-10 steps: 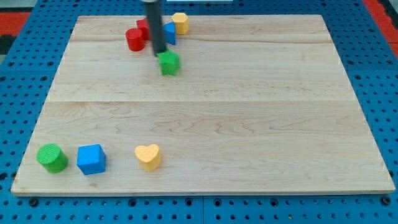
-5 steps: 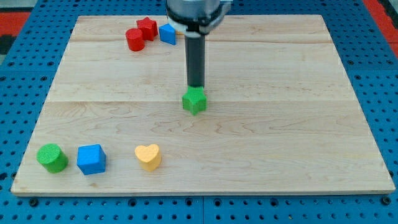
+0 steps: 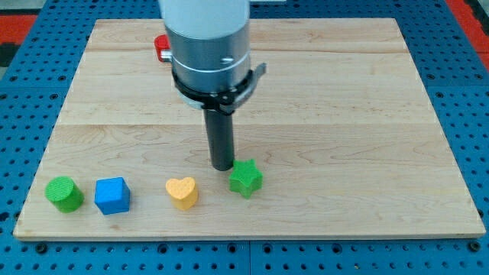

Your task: Place the green star to the right side of yellow heart

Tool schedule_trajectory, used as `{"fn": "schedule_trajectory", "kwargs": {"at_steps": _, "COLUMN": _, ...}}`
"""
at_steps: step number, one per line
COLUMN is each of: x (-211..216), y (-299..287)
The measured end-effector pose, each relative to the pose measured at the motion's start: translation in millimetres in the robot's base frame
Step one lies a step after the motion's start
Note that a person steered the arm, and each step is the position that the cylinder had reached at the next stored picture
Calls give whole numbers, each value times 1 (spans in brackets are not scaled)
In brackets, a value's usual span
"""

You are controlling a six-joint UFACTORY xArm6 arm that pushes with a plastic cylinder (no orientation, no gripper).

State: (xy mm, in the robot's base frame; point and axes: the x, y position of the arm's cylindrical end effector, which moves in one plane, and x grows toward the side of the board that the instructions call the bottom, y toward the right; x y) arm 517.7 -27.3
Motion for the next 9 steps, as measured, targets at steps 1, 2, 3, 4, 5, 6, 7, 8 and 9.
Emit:
{"fn": "schedule_trajectory", "kwargs": {"at_steps": 1, "x": 4, "y": -7}}
{"fn": "schedule_trajectory", "kwargs": {"at_steps": 2, "x": 10, "y": -14}}
{"fn": "schedule_trajectory", "kwargs": {"at_steps": 3, "x": 5, "y": -14}}
{"fn": "schedule_trajectory", "kwargs": {"at_steps": 4, "x": -19, "y": -14}}
{"fn": "schedule_trajectory", "kwargs": {"at_steps": 5, "x": -14, "y": 45}}
{"fn": "schedule_trajectory", "kwargs": {"at_steps": 6, "x": -1, "y": 48}}
{"fn": "schedule_trajectory", "kwargs": {"at_steps": 7, "x": 13, "y": 48}}
{"fn": "schedule_trajectory", "kwargs": {"at_steps": 8, "x": -1, "y": 49}}
{"fn": "schedule_trajectory", "kwargs": {"at_steps": 9, "x": -38, "y": 69}}
